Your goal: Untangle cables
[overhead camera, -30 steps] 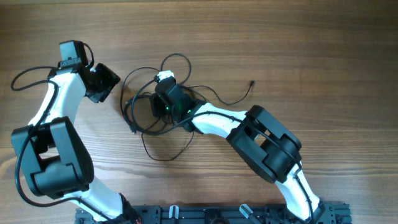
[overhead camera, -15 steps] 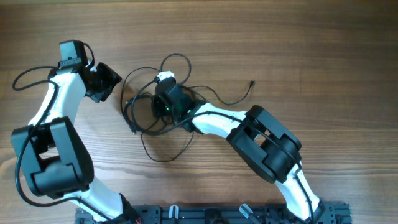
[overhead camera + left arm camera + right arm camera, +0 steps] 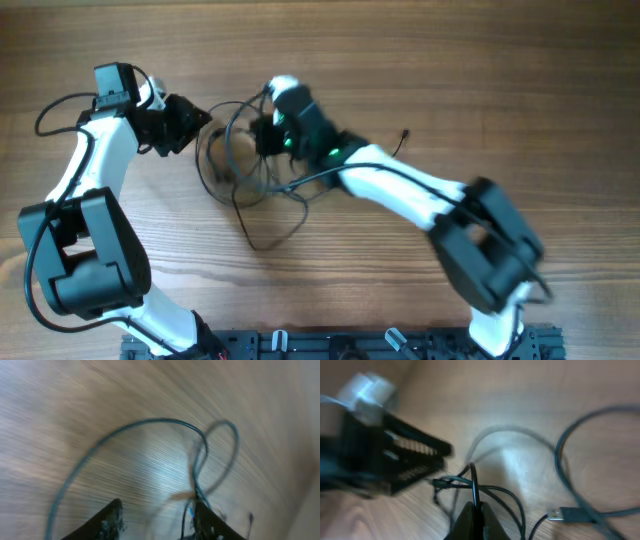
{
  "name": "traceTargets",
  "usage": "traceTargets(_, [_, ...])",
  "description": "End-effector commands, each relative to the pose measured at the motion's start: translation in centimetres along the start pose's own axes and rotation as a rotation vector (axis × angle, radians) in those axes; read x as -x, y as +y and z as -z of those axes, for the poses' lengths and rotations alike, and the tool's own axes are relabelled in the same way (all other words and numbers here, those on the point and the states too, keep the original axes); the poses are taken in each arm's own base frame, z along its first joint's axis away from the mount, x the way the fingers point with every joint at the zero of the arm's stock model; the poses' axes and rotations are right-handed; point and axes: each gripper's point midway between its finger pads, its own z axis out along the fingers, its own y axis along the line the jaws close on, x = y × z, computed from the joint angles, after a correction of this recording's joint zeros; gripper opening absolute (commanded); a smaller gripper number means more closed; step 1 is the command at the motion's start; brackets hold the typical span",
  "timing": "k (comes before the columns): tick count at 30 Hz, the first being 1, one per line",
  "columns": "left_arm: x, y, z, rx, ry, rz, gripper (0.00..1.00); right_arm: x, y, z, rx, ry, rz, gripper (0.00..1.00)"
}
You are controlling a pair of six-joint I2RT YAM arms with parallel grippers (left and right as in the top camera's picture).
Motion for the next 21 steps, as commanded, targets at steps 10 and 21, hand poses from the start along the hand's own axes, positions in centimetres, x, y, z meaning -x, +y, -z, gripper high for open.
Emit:
traceTargets(10, [-3.3, -6.7, 1.4, -0.438, 0.137, -0.299, 0.91, 2.6, -3.7, 9.0, -0.122, 0.082, -0.115, 0.04])
traceTargets(21, [-3.8, -7.6, 1.9, -0.506, 0.146, -0.341, 1.0, 8.8, 4.7, 13.6, 0.532, 0.045, -0.085, 0.04])
